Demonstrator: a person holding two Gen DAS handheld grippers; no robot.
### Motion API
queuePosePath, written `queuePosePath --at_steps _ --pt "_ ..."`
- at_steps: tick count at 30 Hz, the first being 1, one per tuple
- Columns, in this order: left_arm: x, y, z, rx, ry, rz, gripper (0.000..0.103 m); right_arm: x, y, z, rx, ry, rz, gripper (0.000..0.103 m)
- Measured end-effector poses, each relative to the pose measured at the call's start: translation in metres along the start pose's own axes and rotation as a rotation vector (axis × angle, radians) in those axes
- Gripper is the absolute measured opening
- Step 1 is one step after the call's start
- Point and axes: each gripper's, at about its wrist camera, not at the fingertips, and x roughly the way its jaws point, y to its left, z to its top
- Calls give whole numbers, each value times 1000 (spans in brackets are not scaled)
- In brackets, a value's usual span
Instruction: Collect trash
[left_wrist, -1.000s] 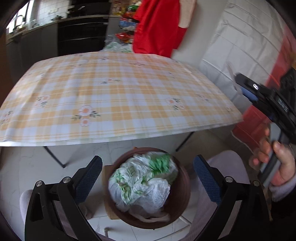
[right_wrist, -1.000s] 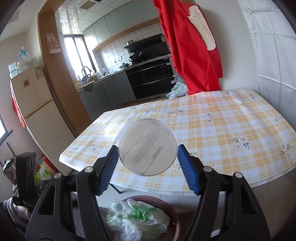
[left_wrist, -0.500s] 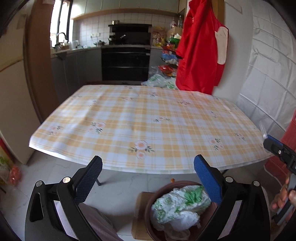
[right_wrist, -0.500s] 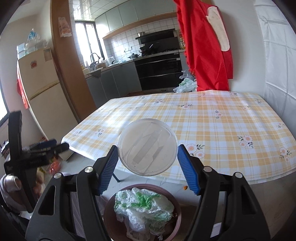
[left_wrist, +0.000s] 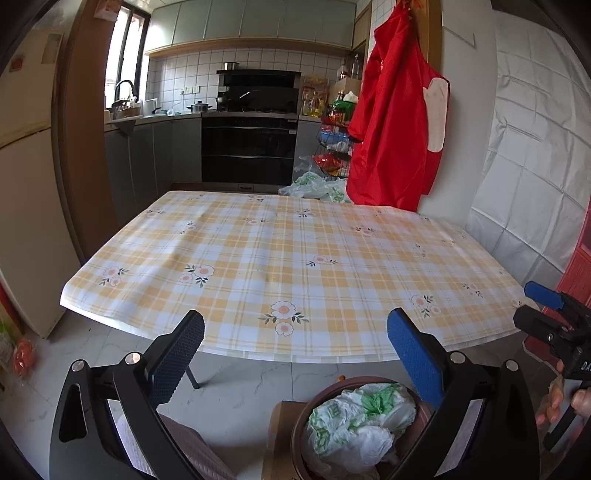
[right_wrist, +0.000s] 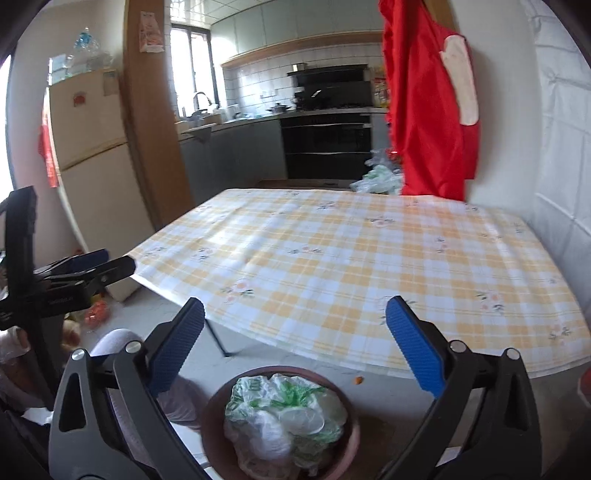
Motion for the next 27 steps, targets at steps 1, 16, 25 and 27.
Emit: queuePosePath --at_steps 1,16,25,27 --pt "0 -1 -1 4 -2 0 97 -1 -1 0 3 -3 -17 97" --pt "-5 -5 5 3 -2 -71 97 -8 -18 5 71 -39 -171 97" --pt "-16 -15 18 80 -21 -39 97 -16 -13 20 73 -28 -201 97" --pt "-21 -20 22 114 -45 -12 97 -20 -9 27 56 -23 -212 97"
